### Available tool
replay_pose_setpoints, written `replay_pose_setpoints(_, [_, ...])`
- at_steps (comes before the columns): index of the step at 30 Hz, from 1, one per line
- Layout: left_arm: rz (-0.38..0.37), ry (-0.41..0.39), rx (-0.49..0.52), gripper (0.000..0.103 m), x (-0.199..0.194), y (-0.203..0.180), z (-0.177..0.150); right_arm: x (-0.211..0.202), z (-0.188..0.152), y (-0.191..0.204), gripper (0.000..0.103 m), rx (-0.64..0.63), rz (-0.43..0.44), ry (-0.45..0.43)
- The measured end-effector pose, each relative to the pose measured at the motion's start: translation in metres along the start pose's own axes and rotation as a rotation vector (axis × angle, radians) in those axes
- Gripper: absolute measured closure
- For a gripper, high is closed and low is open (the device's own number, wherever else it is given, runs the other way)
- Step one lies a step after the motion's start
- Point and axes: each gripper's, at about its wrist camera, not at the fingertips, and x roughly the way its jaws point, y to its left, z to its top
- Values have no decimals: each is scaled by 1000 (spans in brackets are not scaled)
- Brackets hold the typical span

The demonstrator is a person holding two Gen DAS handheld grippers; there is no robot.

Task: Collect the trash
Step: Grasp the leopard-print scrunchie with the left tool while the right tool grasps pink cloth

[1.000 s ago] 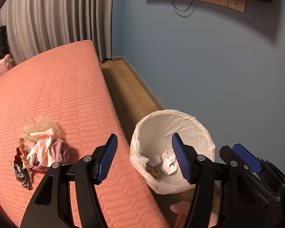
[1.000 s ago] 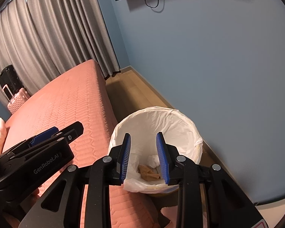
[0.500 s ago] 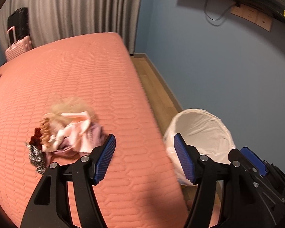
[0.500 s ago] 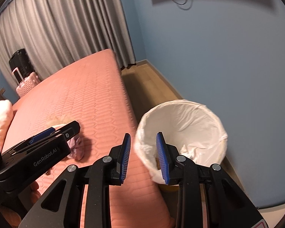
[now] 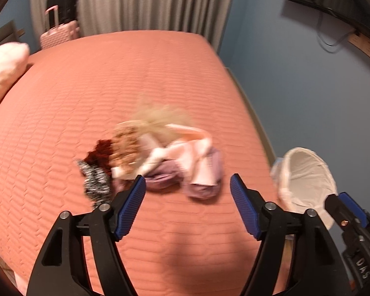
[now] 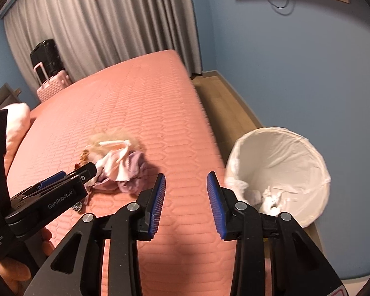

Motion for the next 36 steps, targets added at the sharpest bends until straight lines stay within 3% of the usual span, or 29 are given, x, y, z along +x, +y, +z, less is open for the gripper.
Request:
replay_pose_setpoints(10, [95, 53, -118, 33, 28, 84, -5, 34, -4, 57, 67, -63, 59, 66])
replay_pose_setpoints(22, [97, 129, -181, 34, 62, 132, -11, 91, 7, 106, 66, -96, 95, 136])
replay_pose_setpoints(28, [61, 164, -198, 48, 79, 143, -13, 118, 17, 118, 66, -88, 99, 160])
replay_pose_setpoints(33, [13, 189, -214, 77, 91, 151, -15, 142, 18, 124, 67, -84, 95, 191])
replay_pose_setpoints(36, [0, 188, -207, 88, 92, 148, -15, 150, 15, 125, 84, -85, 99, 210])
